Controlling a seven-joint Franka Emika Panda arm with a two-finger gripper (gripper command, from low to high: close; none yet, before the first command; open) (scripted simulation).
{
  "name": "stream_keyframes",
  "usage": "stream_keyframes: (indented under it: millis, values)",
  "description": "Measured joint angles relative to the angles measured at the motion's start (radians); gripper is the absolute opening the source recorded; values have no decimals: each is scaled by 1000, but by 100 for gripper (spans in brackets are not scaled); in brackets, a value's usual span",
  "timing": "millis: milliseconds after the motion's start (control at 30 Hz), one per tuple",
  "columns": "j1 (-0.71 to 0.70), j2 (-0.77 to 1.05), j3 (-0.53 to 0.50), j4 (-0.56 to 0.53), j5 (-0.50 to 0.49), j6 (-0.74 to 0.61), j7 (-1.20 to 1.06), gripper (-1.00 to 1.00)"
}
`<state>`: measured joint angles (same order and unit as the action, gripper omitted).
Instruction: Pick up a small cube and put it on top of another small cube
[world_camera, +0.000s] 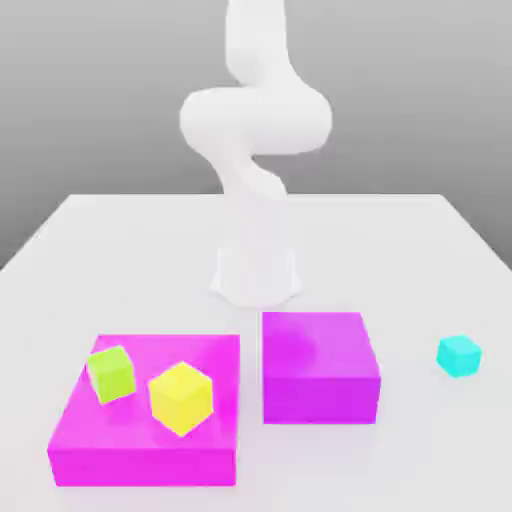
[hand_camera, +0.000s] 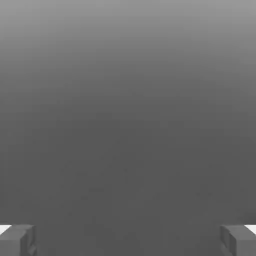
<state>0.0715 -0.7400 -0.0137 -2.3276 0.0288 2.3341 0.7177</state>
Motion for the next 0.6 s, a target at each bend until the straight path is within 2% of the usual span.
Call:
stream_keyframes:
  millis: [333,600]
  values:
    - [271,245,-21,-110,113,134,-329,0]
    - [449,438,15,-196,184,238,-575,0]
